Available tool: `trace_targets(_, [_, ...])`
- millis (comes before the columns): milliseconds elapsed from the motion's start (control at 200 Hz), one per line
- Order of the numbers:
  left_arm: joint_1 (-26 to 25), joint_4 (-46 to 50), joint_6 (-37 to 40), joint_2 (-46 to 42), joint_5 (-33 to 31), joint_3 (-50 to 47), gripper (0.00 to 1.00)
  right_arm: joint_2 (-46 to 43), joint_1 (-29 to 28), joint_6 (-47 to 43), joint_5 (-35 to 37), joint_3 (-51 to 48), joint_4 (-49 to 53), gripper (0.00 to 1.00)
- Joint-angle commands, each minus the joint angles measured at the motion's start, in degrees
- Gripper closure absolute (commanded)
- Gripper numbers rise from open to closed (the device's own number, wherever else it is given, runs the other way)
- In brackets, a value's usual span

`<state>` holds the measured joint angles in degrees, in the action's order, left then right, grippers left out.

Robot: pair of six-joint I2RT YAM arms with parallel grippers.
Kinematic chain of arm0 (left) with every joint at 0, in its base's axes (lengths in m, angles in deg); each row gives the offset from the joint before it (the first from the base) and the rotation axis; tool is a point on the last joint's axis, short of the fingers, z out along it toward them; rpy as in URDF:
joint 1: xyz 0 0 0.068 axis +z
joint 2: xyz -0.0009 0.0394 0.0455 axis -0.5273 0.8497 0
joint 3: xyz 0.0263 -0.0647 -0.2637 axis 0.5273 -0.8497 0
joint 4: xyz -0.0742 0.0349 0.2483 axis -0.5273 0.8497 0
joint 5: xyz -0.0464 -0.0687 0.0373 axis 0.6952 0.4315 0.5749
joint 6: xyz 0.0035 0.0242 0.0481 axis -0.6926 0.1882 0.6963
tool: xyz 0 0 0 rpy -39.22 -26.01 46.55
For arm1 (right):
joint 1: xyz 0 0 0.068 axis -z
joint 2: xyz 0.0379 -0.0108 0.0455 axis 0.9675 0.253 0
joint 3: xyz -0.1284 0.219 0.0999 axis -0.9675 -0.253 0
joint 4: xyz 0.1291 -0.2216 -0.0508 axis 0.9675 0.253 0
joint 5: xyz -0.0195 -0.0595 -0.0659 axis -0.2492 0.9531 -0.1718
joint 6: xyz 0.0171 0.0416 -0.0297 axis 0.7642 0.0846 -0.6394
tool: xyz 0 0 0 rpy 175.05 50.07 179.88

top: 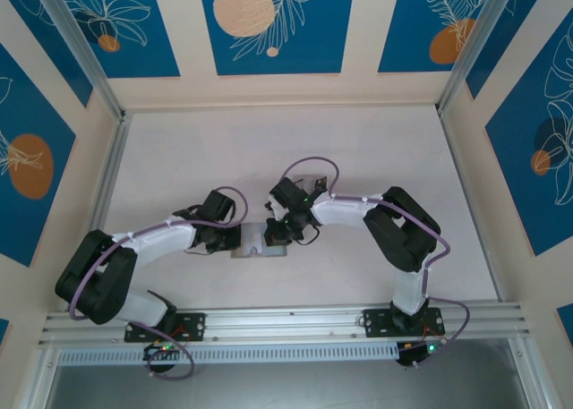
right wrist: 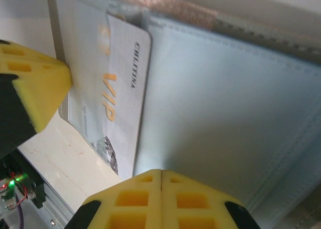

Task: Put the credit cards into the card holder

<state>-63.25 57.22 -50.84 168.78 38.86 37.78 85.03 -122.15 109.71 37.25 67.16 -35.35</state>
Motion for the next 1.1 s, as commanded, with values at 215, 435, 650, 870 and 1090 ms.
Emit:
trace_targets(215, [-0.39,1.82,-0.34,1.72,-1.91,-2.94,0.96,2.40,-0.90,-2.52,1.98,6.21,4.97,1.00])
trace_targets(435, [-0.39,1.65,-0.33,1.63,-1.73,-3.12,0.96,5.49,-1.97,-2.83,2.19,8.67,6.30,1.00])
trace_targets(650, [-0.40,1.13,-0.45,1.58,-1.38,-3.45,0.96,7.07,-3.28,-1.55,-1.63,9.99,3.63,1.00])
trace_targets(870, [-0.40,1.12,-0.51,1.03,-1.27,-3.65,0.95,9.28,-2.91,0.47,-4.51,11.00,-1.02,1.00])
trace_targets(1090, [-0.40,1.08,-0.61,1.21,-1.65,-3.89,0.95,3.07,-2.41,-1.61,0.81,10.63,5.74,1.00])
